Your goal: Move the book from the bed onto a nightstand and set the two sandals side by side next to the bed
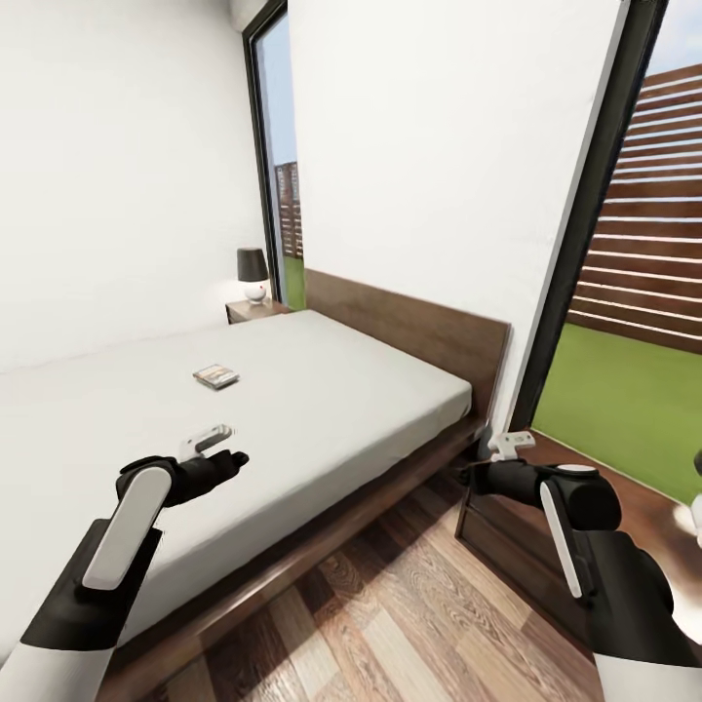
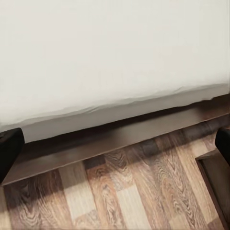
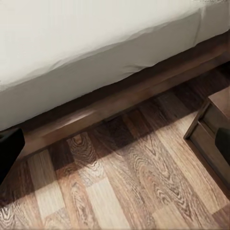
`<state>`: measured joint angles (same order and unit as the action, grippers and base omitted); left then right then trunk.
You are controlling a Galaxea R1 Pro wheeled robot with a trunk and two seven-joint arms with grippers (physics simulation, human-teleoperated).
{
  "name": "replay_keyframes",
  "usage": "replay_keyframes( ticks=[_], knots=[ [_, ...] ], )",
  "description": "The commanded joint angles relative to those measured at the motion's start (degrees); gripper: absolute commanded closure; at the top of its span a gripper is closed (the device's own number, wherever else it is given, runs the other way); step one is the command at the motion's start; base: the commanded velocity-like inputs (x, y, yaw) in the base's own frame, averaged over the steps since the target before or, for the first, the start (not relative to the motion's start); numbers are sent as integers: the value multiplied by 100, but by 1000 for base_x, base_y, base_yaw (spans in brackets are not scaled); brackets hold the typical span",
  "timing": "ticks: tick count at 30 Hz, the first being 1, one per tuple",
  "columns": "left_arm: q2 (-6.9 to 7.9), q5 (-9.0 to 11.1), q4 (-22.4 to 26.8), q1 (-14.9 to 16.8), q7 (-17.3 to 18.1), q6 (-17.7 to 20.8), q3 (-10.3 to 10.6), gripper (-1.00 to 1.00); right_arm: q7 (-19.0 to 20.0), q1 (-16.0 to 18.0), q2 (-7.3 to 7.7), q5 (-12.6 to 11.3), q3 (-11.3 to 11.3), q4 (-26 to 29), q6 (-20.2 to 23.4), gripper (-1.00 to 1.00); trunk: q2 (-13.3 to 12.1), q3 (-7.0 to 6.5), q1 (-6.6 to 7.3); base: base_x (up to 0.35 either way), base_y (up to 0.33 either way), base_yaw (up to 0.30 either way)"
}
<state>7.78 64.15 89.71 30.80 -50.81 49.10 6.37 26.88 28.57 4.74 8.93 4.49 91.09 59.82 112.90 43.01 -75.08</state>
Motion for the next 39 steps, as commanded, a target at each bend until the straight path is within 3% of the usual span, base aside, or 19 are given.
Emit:
replay_keyframes(
  ticks=[1,3,4,13,28,39],
  knots=[
    [4,56,6,4,-60,2,6,-100,58,4,0,61,3,5,18,-100,-39,-12,23,0,0,0],
    [4,79,5,-22,-60,2,-85,-100,50,3,-3,56,2,8,18,-100,-119,-48,67,0,0,0],
    [5,111,3,-60,-61,1,-251,-100,40,6,-1,46,25,14,18,-100,-159,-67,89,0,0,163],
    [-1,106,0,-72,-61,-5,-302,-100,44,8,5,47,25,71,18,-100,-520,-231,287,0,0,232],
    [-46,76,8,-86,-75,-33,-266,-100,39,6,1,48,2,106,18,-100,-520,-232,287,10,-2,271],
    [-54,41,11,-156,-88,-36,-243,-100,37,0,1,48,0,110,18,-100,-520,-232,287,248,-129,278]
  ],
)
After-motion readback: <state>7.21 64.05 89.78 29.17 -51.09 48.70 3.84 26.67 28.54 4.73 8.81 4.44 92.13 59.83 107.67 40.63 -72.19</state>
